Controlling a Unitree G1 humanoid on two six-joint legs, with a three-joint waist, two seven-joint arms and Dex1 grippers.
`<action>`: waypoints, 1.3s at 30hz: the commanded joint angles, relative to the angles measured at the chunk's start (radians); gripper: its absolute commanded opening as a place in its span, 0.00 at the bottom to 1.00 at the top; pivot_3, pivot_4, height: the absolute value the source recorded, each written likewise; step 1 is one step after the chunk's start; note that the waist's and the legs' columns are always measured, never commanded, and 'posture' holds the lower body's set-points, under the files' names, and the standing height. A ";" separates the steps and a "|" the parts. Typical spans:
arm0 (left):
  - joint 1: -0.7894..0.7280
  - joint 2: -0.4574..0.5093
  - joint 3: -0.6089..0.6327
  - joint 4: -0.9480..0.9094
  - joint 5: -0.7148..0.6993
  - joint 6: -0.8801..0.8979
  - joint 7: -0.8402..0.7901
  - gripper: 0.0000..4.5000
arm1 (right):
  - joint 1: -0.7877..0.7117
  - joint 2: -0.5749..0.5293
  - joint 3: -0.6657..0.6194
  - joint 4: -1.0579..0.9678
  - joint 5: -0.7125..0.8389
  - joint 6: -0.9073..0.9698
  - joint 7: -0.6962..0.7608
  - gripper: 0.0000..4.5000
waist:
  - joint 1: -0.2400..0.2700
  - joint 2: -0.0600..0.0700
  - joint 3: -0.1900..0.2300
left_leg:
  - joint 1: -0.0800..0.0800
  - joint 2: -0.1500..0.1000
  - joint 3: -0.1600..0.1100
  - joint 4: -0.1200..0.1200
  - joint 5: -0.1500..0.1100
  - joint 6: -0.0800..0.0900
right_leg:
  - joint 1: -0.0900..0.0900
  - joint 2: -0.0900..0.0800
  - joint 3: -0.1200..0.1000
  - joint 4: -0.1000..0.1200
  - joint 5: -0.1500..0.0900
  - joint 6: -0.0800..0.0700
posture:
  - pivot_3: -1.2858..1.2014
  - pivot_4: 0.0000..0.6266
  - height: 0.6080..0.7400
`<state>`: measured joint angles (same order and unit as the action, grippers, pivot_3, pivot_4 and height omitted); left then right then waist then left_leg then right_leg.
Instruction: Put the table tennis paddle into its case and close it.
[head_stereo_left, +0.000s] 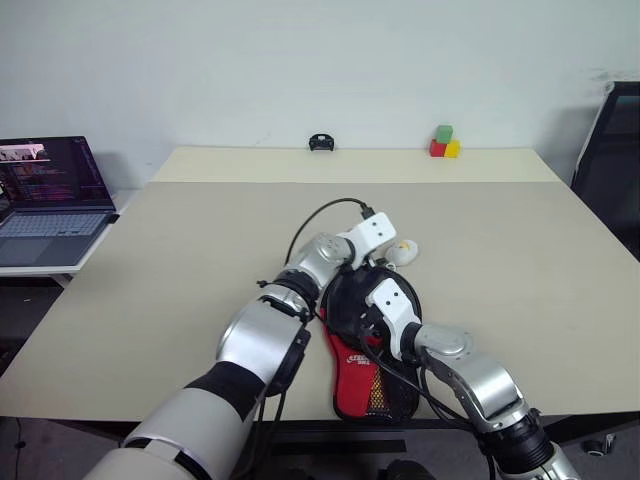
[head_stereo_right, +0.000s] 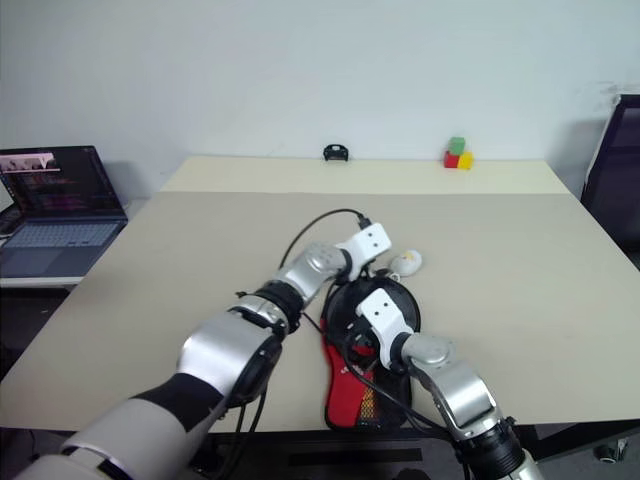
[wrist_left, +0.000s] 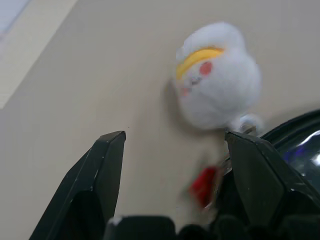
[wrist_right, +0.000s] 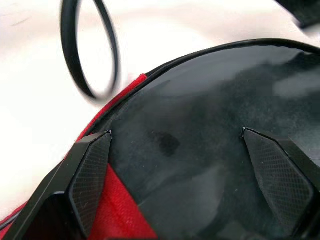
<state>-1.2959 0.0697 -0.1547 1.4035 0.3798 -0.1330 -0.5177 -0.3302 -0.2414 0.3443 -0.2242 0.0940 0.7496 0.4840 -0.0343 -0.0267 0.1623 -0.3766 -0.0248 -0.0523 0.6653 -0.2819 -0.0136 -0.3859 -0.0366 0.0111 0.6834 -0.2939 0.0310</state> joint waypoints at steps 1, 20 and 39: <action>-0.034 0.066 0.042 -0.051 -0.046 -0.056 -0.034 0.77 | 0.025 -0.027 0.003 0.100 -0.005 0.028 0.014 1.00 | 0.002 0.000 0.000 | 0.000 0.000 0.000 0.000 0.000 0.000 | 0.000 0.000 0.000 0.000 0.000 0.000 | 0.52 0.24 1.00; 0.520 0.279 0.163 -0.828 -0.455 0.101 -0.565 0.77 | 0.055 -0.152 -0.204 -0.094 0.151 0.053 0.130 1.00 | 0.008 0.001 -0.002 | -0.006 0.001 -0.003 0.001 0.000 0.000 | -0.002 -0.002 0.002 -0.002 0.000 0.000 | 0.52 0.24 1.00; 0.621 0.258 -0.038 -1.054 -0.500 0.287 -0.596 0.98 | 0.018 -0.325 -0.468 -0.206 0.401 0.117 0.189 1.00 | 0.007 0.002 -0.001 | -0.005 0.001 -0.002 0.001 0.000 0.000 | -0.002 -0.001 0.003 -0.002 0.000 0.000 | 0.52 0.24 1.00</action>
<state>-0.6382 0.3339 -0.1824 0.3489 -0.1259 0.1868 -1.1063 -0.2945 -0.5614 -0.1035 -0.4164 0.4764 0.8823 0.6773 -0.0271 -0.0243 0.1616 -0.3822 -0.0240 -0.0540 0.6658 -0.2820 -0.0132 -0.3879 -0.0379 0.0139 0.6808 -0.2938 0.0306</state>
